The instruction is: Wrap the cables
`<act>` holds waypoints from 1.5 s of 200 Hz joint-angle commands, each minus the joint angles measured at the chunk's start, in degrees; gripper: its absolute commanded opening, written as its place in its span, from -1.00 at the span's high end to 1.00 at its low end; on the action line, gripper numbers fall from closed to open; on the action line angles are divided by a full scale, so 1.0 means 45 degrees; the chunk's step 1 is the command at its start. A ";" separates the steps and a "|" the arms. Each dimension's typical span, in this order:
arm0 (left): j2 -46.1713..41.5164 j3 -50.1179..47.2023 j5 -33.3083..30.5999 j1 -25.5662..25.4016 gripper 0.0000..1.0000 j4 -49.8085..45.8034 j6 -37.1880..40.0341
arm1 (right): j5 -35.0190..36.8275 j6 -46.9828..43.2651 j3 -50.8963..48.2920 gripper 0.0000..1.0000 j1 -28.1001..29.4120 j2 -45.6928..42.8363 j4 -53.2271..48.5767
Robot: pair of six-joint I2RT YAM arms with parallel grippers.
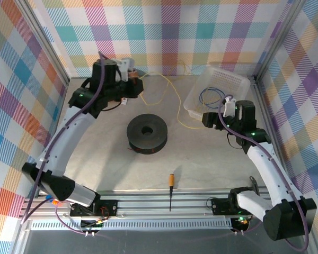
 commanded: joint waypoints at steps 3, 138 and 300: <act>0.0329 0.0728 -0.0632 -0.0422 1.00 -0.0058 0.0717 | -0.3354 -0.0247 0.1268 -0.75 -0.0047 -0.0384 -0.0169; 0.0463 0.1079 0.0723 -0.1781 1.00 -0.0993 0.1774 | -0.3775 -0.5556 0.5609 -0.53 0.1337 0.5052 0.1523; -0.1751 -0.2576 -0.1049 -0.2008 -1.00 0.2695 0.0286 | -0.0368 -0.4643 0.8366 1.00 0.2077 0.7019 0.0562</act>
